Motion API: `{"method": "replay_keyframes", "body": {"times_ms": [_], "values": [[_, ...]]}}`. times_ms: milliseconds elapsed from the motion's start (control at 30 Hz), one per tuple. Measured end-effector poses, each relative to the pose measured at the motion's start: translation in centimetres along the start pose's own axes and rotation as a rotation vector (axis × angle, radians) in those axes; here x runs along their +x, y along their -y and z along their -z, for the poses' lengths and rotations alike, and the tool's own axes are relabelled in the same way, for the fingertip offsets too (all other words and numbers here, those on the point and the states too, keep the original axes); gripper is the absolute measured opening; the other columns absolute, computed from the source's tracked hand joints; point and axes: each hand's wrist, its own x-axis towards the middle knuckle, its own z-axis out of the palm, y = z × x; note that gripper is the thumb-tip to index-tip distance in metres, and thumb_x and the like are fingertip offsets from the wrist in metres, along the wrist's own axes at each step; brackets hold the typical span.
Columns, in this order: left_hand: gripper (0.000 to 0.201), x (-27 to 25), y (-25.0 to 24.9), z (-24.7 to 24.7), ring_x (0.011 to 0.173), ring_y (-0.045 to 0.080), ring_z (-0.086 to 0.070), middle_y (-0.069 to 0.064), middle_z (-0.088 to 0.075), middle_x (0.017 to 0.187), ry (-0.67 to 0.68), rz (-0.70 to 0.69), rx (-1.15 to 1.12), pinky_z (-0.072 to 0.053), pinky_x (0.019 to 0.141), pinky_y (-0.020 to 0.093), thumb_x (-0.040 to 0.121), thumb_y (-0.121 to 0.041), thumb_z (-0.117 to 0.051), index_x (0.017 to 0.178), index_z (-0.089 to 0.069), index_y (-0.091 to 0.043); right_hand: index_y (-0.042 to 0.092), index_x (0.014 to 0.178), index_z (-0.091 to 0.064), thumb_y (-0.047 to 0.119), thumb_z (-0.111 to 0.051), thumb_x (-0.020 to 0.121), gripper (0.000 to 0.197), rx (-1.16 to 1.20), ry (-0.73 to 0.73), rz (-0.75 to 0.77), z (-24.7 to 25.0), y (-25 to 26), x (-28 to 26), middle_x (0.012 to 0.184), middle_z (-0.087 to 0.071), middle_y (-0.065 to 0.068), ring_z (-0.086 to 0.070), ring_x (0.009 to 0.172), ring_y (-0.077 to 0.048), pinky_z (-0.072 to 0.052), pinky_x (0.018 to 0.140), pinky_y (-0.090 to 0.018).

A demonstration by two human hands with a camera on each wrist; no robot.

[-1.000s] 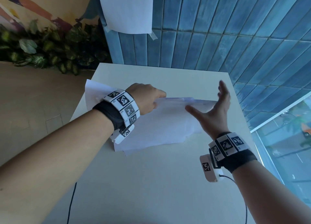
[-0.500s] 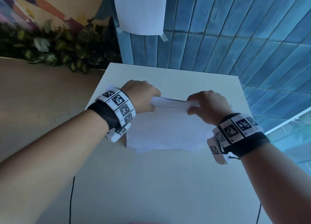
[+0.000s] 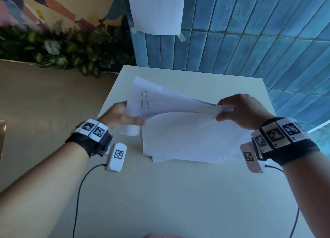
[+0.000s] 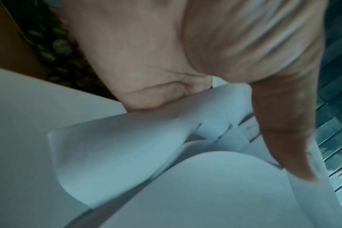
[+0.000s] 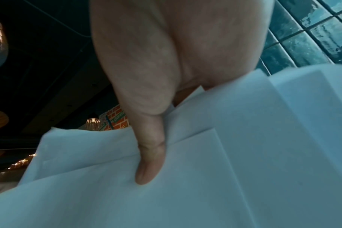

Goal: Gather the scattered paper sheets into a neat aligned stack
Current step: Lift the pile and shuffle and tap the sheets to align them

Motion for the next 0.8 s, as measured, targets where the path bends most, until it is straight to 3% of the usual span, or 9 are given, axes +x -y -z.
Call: {"method": "replay_keyframes", "body": {"times_ms": [133, 267, 333, 400, 433, 500, 567, 700, 800], "values": [[0.101, 0.3, 1.3, -2.1, 0.125, 0.025, -0.056, 0.007, -0.059, 0.135, 0.073, -0.044, -0.061, -0.042, 0.104, 0.053, 0.047, -0.037, -0.094, 0.135, -0.048, -0.016, 0.026, 0.086, -0.071, 0.028, -0.078, 0.074, 0.013, -0.014, -0.022, -0.023, 0.3, -0.8, -0.3, 0.069, -0.057, 0.003, -0.055, 0.079, -0.027, -0.040, 0.065, -0.031], [0.105, 1.0, 1.6, -2.7, 0.133, 0.016, -0.045, -0.008, -0.049, 0.142, 0.082, -0.121, 0.280, -0.039, 0.108, 0.047, 0.051, -0.043, -0.093, 0.140, -0.037, -0.035, 0.022, 0.087, -0.073, 0.026, -0.080, 0.073, 0.016, 0.009, -0.049, -0.043, 1.0, -1.6, -0.6, 0.076, -0.065, -0.004, -0.057, 0.079, -0.028, -0.046, 0.070, -0.034], [0.093, 1.3, 1.9, -3.3, 0.124, 0.012, -0.053, -0.011, -0.057, 0.130, -0.050, -0.112, 0.330, -0.048, 0.100, 0.038, 0.052, -0.035, -0.094, 0.132, -0.045, -0.032, 0.020, 0.089, -0.073, 0.025, -0.080, 0.073, 0.018, 0.019, -0.056, -0.038, 1.3, -1.8, -0.7, 0.078, -0.066, -0.006, -0.058, 0.078, -0.029, -0.049, 0.073, -0.036], [0.060, 1.5, 1.5, -4.2, 0.101, 0.013, -0.064, -0.011, -0.067, 0.102, -0.308, -0.139, 0.232, -0.056, 0.081, 0.021, 0.060, -0.012, -0.090, 0.110, -0.059, -0.025, 0.021, 0.087, -0.073, 0.025, -0.080, 0.073, 0.017, 0.034, -0.063, -0.038, 1.4, -1.8, -0.7, 0.076, -0.065, -0.004, -0.059, 0.078, -0.029, -0.050, 0.074, -0.037], [0.046, 1.5, 1.2, -4.4, 0.087, 0.013, -0.066, -0.013, -0.068, 0.089, -0.405, -0.156, 0.194, -0.056, 0.073, 0.018, 0.063, -0.005, -0.087, 0.098, -0.064, -0.025, 0.022, 0.087, -0.073, 0.025, -0.080, 0.073, 0.016, 0.044, -0.077, -0.038, 1.4, -1.8, -0.6, 0.076, -0.065, -0.002, -0.059, 0.078, -0.028, -0.050, 0.073, -0.036], [0.032, 1.5, -0.1, -4.6, 0.070, 0.005, -0.066, -0.019, -0.070, 0.067, -0.469, -0.214, 0.161, -0.055, 0.063, 0.017, 0.067, -0.001, -0.083, 0.080, -0.068, -0.026, 0.024, 0.089, -0.074, 0.027, -0.079, 0.073, 0.017, 0.074, -0.132, -0.037, 1.6, -2.0, -0.5, 0.078, -0.066, 0.001, -0.061, 0.080, -0.026, -0.049, 0.073, -0.036], [0.028, 1.4, -1.4, -4.1, 0.063, -0.006, -0.062, -0.026, -0.068, 0.063, -0.468, -0.263, 0.168, -0.049, 0.060, 0.010, 0.069, -0.003, -0.083, 0.073, -0.069, -0.026, 0.024, 0.093, -0.074, 0.029, -0.079, 0.074, 0.020, 0.095, -0.202, -0.035, 1.8, -1.9, -0.4, 0.081, -0.067, 0.002, -0.061, 0.082, -0.025, -0.048, 0.072, -0.034], [0.025, 1.6, -1.6, -2.9, 0.077, 0.015, -0.066, -0.010, -0.073, 0.073, -0.427, -0.197, 0.062, -0.054, 0.076, 0.035, 0.070, -0.008, -0.083, 0.069, -0.076, -0.032, 0.026, 0.093, -0.074, 0.030, -0.075, 0.076, 0.017, 0.045, -0.275, -0.016, 1.7, -1.3, -0.3, 0.079, -0.069, -0.005, -0.061, 0.079, -0.031, -0.046, 0.067, -0.032], [0.018, 1.3, 0.7, -3.1, 0.083, 0.015, -0.068, 0.000, -0.074, 0.089, -0.391, -0.080, 0.132, -0.052, 0.081, 0.035, 0.071, -0.017, -0.083, 0.086, -0.074, -0.020, 0.028, 0.096, -0.073, 0.030, -0.073, 0.079, 0.017, -0.036, -0.240, -0.002, 0.9, -1.0, -0.3, 0.089, -0.073, -0.005, -0.062, 0.086, -0.032, -0.045, 0.069, -0.032]]}}
